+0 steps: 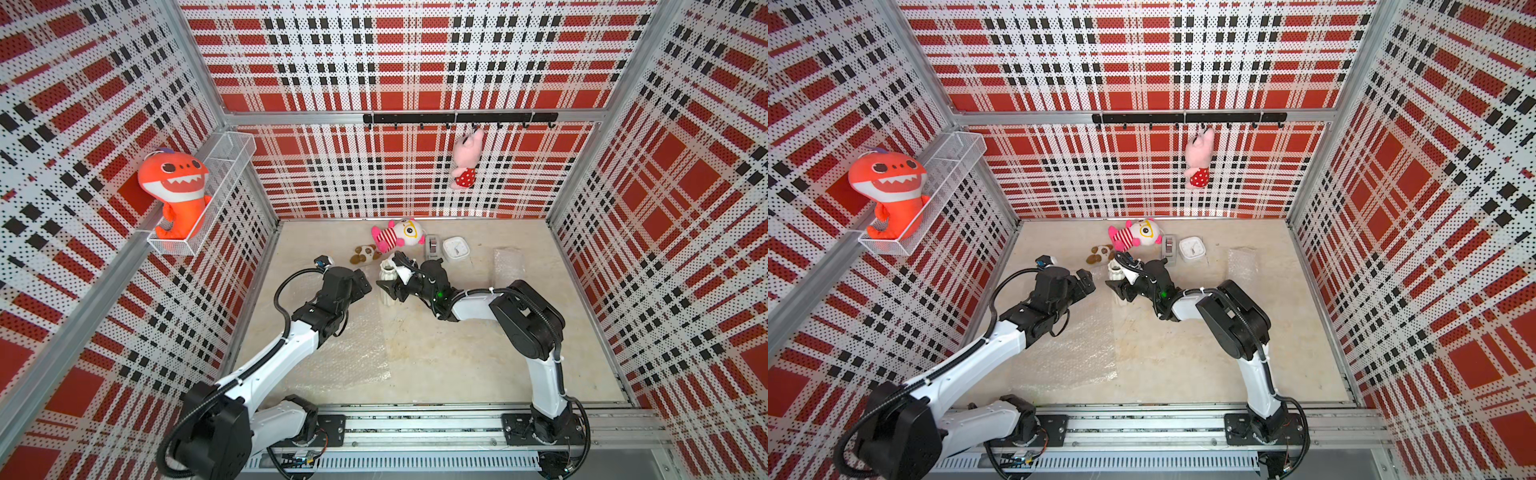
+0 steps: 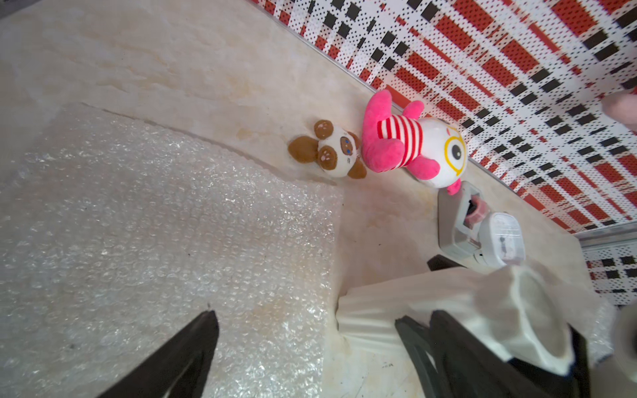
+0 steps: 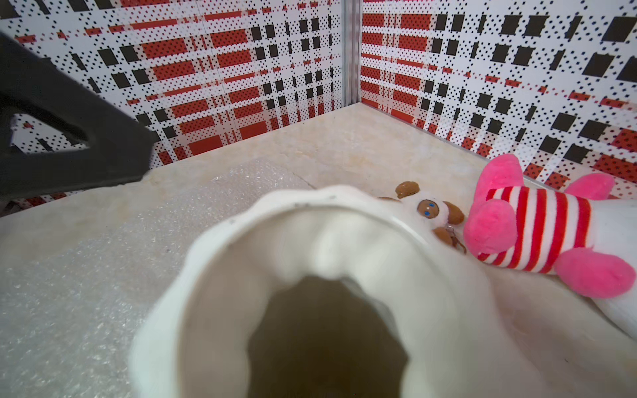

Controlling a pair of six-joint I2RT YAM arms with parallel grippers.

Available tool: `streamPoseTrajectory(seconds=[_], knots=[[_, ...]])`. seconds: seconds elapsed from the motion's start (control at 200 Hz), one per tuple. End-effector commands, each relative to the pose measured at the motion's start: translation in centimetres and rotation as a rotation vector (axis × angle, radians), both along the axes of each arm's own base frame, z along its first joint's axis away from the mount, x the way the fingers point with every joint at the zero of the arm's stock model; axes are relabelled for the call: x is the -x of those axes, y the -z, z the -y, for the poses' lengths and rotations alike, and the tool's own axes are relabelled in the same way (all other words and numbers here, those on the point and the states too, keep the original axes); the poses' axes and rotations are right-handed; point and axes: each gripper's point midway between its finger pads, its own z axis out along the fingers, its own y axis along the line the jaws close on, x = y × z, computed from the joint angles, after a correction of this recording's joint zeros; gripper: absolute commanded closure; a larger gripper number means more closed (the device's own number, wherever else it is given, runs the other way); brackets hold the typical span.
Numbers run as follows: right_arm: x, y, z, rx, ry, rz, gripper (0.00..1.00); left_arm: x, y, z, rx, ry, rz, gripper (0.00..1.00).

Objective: Wrap vases in bubble wrap
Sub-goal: Pick up the vase from the center of the board.

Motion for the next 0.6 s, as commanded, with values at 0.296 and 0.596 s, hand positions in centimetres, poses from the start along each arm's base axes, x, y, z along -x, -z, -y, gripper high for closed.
streamPoseTrajectory(seconds=[0.296, 0.596], knots=[[2.4, -10.4, 5.4, -0.150, 0.140, 0.136, 0.70, -5.6, 6.4, 3.0, -0.134, 0.075, -0.189, 0.02], [5.6, -12.5, 9.8, -0.168, 0.165, 0.050, 0.73, -9.6, 11.3, 4.7, -0.358, 0.043, -0.315, 0.05]])
